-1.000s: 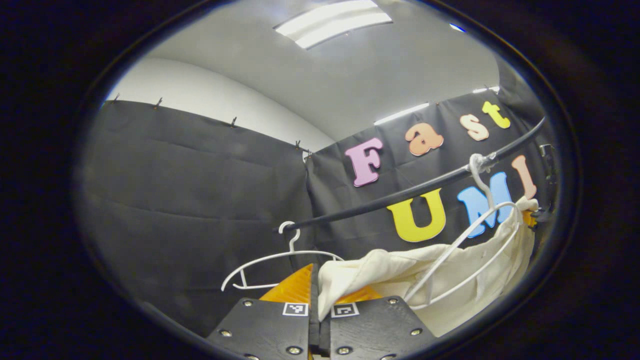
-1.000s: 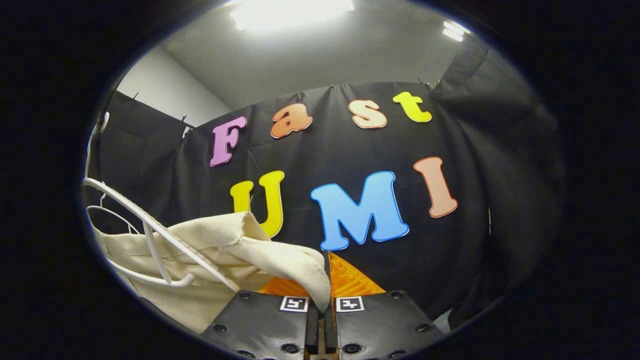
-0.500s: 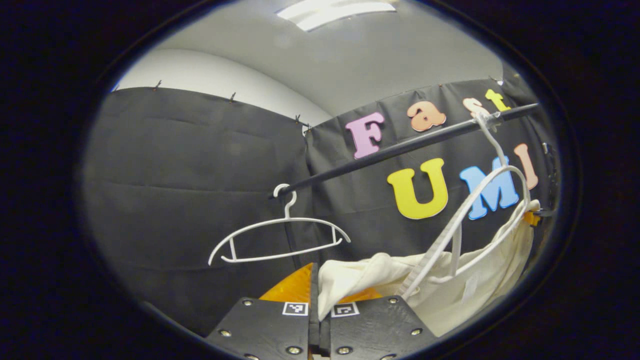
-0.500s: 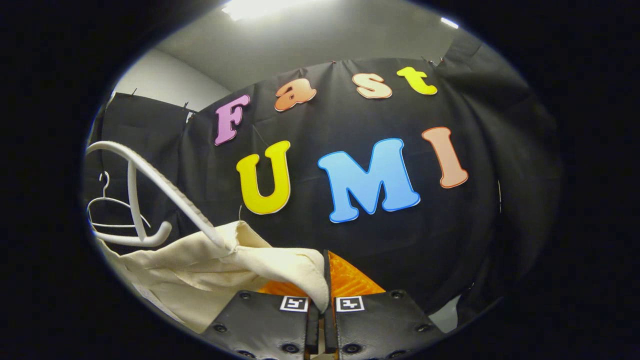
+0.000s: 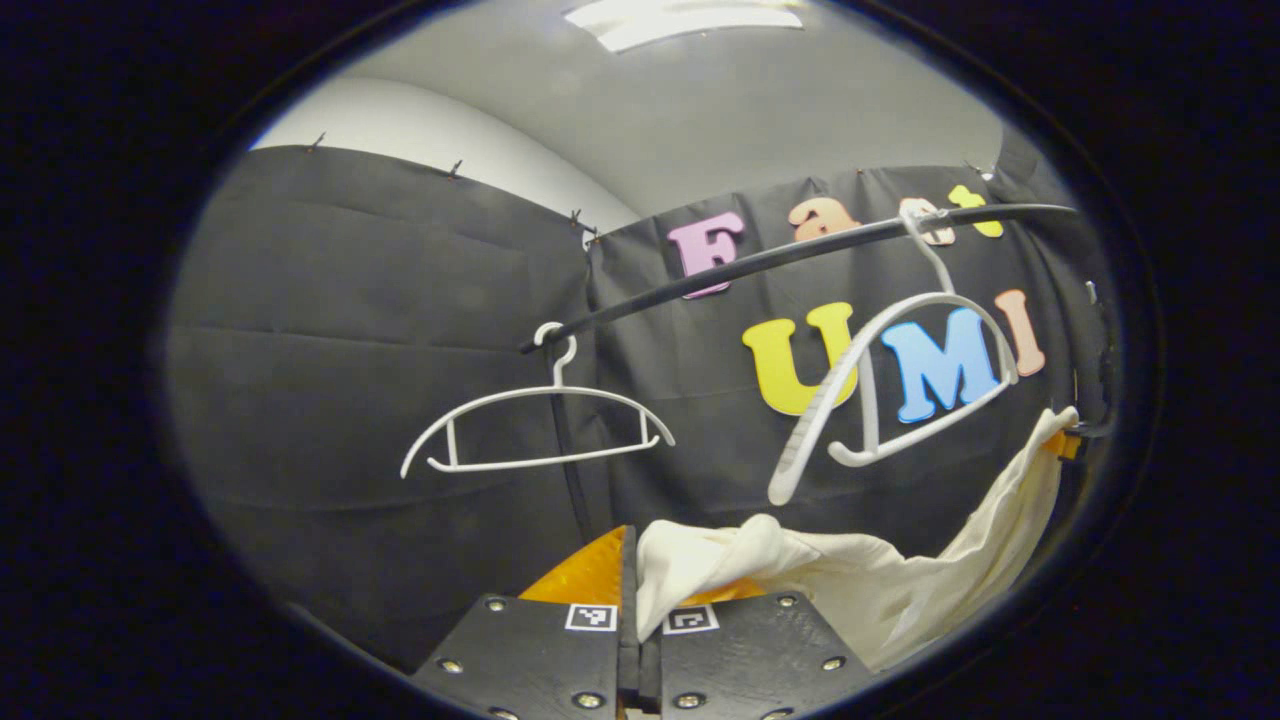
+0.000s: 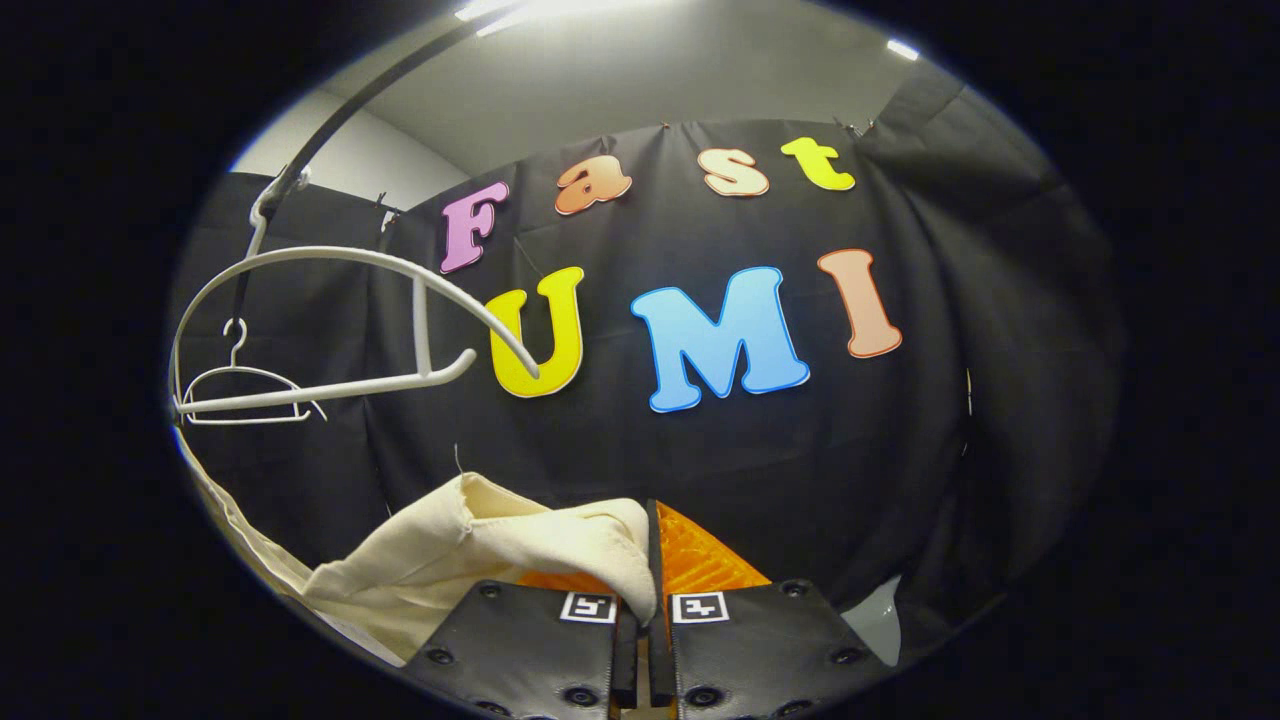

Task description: Grasp the clothes on the hanger with both hands and then place them into the laundry hamper below.

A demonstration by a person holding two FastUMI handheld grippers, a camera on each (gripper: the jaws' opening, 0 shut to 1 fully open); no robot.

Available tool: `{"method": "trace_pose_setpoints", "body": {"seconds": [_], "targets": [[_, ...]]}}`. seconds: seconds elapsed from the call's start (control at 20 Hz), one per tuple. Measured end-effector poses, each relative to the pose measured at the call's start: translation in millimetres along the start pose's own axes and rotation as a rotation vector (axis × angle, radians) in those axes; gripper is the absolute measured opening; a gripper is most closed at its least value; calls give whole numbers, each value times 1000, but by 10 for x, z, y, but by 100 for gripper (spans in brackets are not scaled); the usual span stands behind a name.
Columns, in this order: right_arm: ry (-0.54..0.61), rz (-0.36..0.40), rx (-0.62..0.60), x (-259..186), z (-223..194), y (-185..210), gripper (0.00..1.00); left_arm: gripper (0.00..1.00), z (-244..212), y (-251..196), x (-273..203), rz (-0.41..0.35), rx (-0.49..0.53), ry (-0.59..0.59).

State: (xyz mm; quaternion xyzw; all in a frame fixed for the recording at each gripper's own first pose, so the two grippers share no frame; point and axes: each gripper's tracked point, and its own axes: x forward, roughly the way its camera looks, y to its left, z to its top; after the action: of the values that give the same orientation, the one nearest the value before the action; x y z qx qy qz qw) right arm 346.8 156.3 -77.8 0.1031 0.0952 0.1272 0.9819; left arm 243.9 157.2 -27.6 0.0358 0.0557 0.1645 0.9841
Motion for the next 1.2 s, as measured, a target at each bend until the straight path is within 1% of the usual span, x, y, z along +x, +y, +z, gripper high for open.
{"method": "trace_pose_setpoints", "body": {"seconds": [0.2, 0.4, 0.65, 0.95, 1.0, 1.1, 1.2], "targets": [[2, -24, 21, -509, -52, 32, 10, 2, 4, -248, -217, -110, -34, -25], [11, -34, 11, -955, -79, 102, 9, 2, 18, -567, -438, -228, -67, -42], [18, -23, -12, -1422, -145, 293, 9, 2, -41, -943, -808, -365, -123, -51], [55, 34, -4, -1746, -365, 621, 9, 2, -255, -1534, -1068, -516, -209, -19], [61, 45, 6, -1778, -418, 662, 10, 2, -343, -1659, -1010, -537, -222, -8], [83, 64, 29, -1823, -566, 694, 9, 2, -480, -1840, -1103, -574, -247, 15], [117, 75, 58, -1876, -799, 690, 9, 2, -655, -1990, -1172, -596, -260, 37]]}}
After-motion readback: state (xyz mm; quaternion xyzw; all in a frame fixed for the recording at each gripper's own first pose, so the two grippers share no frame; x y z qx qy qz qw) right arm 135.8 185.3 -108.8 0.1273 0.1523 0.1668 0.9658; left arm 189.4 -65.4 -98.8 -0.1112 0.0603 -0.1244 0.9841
